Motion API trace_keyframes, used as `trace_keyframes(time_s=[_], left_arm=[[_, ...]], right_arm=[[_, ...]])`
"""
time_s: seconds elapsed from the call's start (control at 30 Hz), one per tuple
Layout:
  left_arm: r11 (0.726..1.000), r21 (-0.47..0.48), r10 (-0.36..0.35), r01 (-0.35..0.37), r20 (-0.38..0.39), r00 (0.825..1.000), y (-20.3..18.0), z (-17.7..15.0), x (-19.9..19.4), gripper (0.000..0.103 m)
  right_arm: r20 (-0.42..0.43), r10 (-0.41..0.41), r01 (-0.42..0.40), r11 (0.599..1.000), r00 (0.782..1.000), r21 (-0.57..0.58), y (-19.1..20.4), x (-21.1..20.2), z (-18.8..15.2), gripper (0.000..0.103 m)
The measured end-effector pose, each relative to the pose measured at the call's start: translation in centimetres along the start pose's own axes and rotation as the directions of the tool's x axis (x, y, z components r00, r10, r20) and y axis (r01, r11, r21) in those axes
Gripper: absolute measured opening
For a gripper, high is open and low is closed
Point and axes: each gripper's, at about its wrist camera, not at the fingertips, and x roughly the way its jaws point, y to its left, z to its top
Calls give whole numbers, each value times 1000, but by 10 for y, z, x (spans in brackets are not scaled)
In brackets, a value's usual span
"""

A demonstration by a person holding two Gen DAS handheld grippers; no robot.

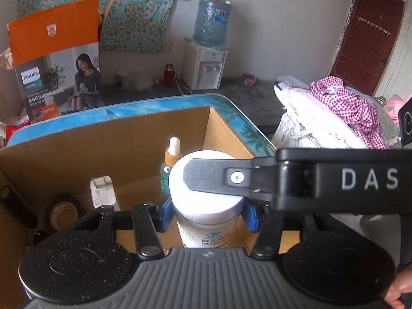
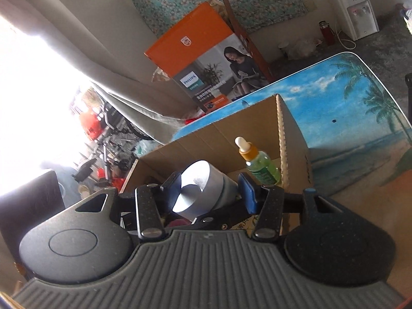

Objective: Organize rigid objects
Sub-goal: 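Carry the supplement bottle into the box and open the right gripper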

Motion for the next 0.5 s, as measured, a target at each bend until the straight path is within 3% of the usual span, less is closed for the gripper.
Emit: trace_keyframes(time_s=[0.13,0.27,0.5], left_arm=[[1000,20,1,-1,-10,1000,-7,-1,4,70],[999,35,12,-12,-3,1000,-11,-2,0,79],[998,66,12,-17,72,997,-19,-4,-24,96]], right_arm=[[1,-4,4,1000,1000,-24,1,6,3,61],[19,0,1,999,1000,-37,3,3,6,75],[96,31,-28,999,995,-27,5,-21,1,80]])
